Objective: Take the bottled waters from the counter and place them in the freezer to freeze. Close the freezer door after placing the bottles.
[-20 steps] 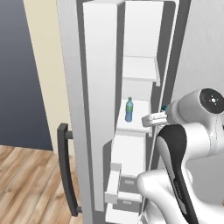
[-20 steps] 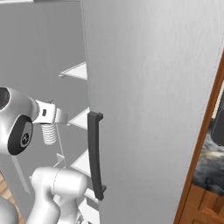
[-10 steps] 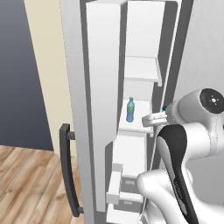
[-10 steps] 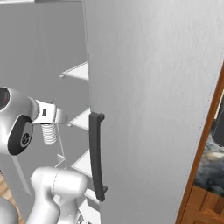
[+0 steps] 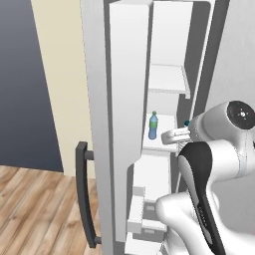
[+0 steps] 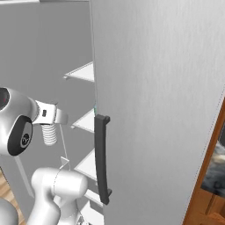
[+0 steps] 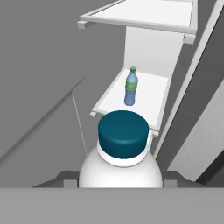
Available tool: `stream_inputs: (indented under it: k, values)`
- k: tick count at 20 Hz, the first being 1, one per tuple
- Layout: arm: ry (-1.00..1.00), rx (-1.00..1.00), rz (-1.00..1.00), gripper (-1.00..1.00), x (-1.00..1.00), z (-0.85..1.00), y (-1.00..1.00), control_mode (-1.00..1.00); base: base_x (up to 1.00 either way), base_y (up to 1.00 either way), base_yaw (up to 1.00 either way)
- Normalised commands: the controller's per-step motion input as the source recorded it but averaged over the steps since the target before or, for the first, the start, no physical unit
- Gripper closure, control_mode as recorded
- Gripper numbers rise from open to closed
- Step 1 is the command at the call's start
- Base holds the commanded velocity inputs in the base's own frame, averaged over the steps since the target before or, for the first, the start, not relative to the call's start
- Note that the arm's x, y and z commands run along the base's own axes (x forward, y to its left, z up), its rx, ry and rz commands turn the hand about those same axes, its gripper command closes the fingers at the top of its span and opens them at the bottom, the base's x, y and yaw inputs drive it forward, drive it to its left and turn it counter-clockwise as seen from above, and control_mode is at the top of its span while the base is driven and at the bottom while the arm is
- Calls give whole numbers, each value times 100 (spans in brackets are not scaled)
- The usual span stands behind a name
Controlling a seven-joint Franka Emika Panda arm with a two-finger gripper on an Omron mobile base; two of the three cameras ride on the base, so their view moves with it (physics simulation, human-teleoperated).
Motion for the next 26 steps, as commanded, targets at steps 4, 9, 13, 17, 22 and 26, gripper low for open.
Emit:
stream_inputs:
  k: [4, 9, 13, 17, 22, 26]
  values:
    - [0, 0, 0, 100, 0, 0, 0, 100, 6, 7, 0]
    - [0, 0, 0, 100, 0, 0, 0, 100, 0, 0, 0]
    - [0, 0, 0, 100, 0, 0, 0, 100, 0, 0, 0]
    - [0, 0, 0, 100, 0, 0, 0, -100, 0, 0, 0]
    - [-2, 0, -2, 100, 2, 0, 0, -100, 0, 0, 0]
    - [-2, 3, -15, 100, 31, 11, -4, -100, 0, 0, 0]
